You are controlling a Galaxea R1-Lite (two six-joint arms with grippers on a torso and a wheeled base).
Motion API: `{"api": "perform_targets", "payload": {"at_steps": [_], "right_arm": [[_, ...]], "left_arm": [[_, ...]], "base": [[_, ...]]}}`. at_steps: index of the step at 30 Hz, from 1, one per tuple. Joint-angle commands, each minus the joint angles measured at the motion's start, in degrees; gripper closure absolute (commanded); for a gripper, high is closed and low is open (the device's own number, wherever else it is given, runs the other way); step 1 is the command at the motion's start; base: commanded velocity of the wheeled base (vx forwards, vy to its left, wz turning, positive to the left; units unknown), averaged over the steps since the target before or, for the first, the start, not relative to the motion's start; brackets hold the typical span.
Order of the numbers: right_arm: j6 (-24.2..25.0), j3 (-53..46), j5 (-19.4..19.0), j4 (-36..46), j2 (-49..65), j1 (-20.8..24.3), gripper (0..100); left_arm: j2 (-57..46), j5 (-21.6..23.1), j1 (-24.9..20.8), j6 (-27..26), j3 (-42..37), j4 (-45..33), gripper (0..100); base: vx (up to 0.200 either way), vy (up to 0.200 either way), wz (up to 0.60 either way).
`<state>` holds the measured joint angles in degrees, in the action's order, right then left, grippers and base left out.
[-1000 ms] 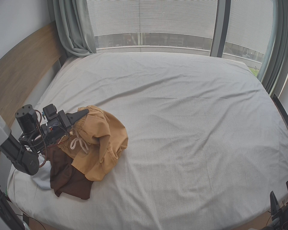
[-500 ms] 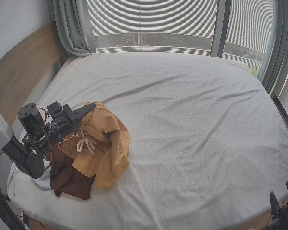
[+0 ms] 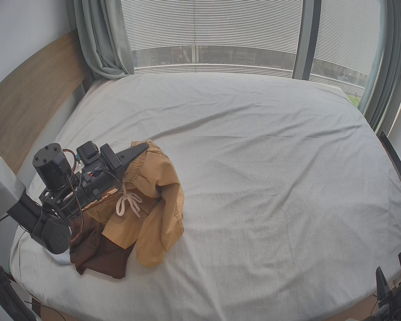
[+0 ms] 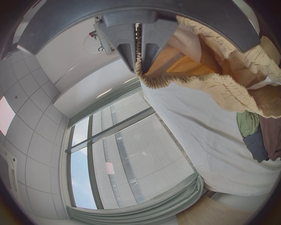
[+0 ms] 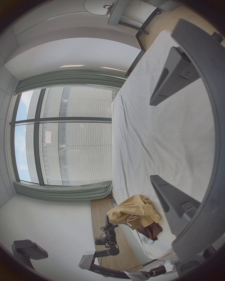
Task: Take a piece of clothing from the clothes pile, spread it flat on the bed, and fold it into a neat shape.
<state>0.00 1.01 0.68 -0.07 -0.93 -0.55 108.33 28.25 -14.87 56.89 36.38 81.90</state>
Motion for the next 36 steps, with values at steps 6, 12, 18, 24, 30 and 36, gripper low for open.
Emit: {"api": "perform_targets", "payload": {"at_steps": [6, 12, 18, 24, 30, 36], "right_arm": [[0.0, -1.0, 0.0, 0.0, 0.9, 0.0, 0], [0.0, -1.0, 0.0, 0.0, 0.9, 0.0, 0], [-0.1, -1.0, -0.1, 0.0, 0.9, 0.0, 0], [-0.1, -1.0, 0.0, 0.0, 0.9, 0.0, 0], [-0.1, -1.0, 0.0, 0.0, 0.9, 0.0, 0], [-0.1, -1.0, -0.1, 0.0, 0.9, 0.0, 0]], "left_arm": [[-0.7, 0.0, -3.5, 0.0, 0.1, -0.2, 100], [-0.9, -1.0, -6.1, 0.1, 0.5, -0.4, 100], [-0.9, -1.1, -7.2, 0.6, 1.7, -0.6, 100], [-3.6, -2.8, -9.3, 3.1, 4.5, -2.5, 100], [-7.6, -4.7, -12.5, 5.6, 7.0, -8.0, 100], [-8.1, -7.9, -17.1, 5.9, 10.3, -10.7, 100]], "base": [[0.000, 0.000, 0.00], [0.000, 0.000, 0.00], [0.000, 0.000, 0.00], [0.000, 0.000, 0.00], [0.000, 0.000, 0.00], [0.000, 0.000, 0.00]]}}
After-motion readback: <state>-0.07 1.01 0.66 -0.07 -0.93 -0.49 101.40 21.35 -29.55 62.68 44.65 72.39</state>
